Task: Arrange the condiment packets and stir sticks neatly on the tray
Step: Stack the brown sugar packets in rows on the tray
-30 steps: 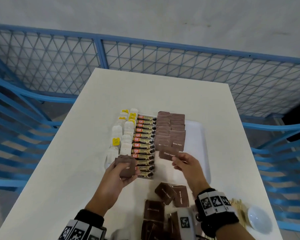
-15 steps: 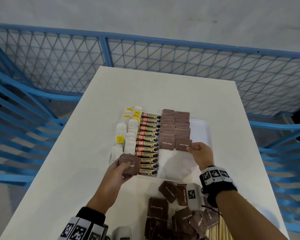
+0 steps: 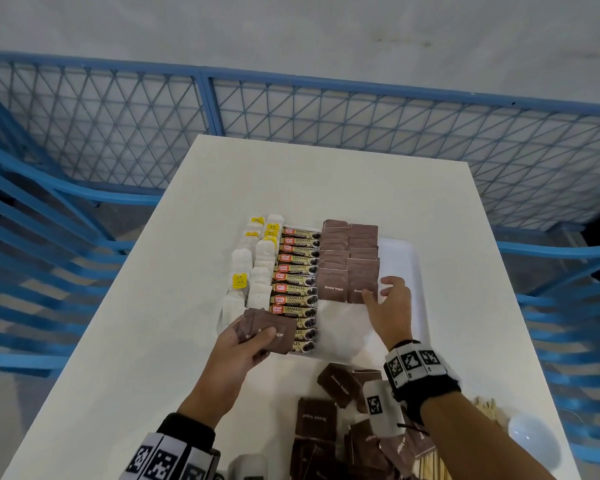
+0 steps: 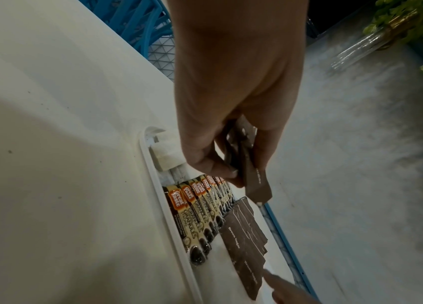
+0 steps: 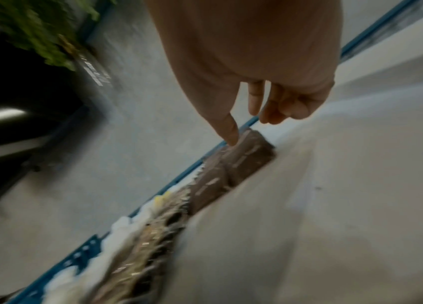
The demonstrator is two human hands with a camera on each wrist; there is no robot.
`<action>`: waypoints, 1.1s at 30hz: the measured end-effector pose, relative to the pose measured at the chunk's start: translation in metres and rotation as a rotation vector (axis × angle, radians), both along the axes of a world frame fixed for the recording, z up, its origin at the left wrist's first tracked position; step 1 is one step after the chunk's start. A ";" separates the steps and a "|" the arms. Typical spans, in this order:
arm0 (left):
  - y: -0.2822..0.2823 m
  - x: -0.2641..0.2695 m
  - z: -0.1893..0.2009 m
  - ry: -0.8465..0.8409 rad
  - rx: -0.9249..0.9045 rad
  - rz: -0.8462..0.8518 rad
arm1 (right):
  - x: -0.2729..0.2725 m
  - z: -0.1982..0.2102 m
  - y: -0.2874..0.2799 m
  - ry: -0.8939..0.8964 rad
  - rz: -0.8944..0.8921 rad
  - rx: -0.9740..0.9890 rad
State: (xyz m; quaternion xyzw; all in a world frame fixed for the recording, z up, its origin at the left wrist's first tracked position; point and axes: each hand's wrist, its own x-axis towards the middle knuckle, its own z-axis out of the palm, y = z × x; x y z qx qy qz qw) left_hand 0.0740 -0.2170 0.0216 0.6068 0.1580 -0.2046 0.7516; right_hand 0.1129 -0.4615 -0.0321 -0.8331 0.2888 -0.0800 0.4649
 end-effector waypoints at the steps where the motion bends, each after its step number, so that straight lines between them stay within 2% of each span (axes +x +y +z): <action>1: -0.001 0.001 0.000 -0.007 0.003 0.005 | -0.003 0.006 0.007 -0.013 0.052 0.004; 4: -0.005 0.004 0.001 -0.021 0.012 0.022 | -0.015 0.026 0.028 0.018 0.279 0.080; 7: -0.010 0.007 0.000 -0.027 0.021 0.034 | -0.033 0.047 0.050 0.053 0.480 0.354; 10: -0.013 0.008 0.001 -0.020 0.020 0.042 | -0.045 0.052 0.065 0.071 0.566 0.589; 15: -0.013 0.006 0.004 -0.015 0.013 0.042 | -0.048 0.050 0.071 0.031 0.498 0.711; 25: -0.004 -0.001 0.005 -0.019 -0.008 -0.004 | -0.050 0.047 0.069 0.036 0.418 0.711; 29: 0.003 -0.001 0.004 0.018 -0.022 0.044 | -0.043 0.039 0.054 0.037 0.320 0.640; 33: 0.011 -0.001 0.000 0.060 -0.063 0.062 | -0.027 0.021 0.030 0.081 0.187 0.447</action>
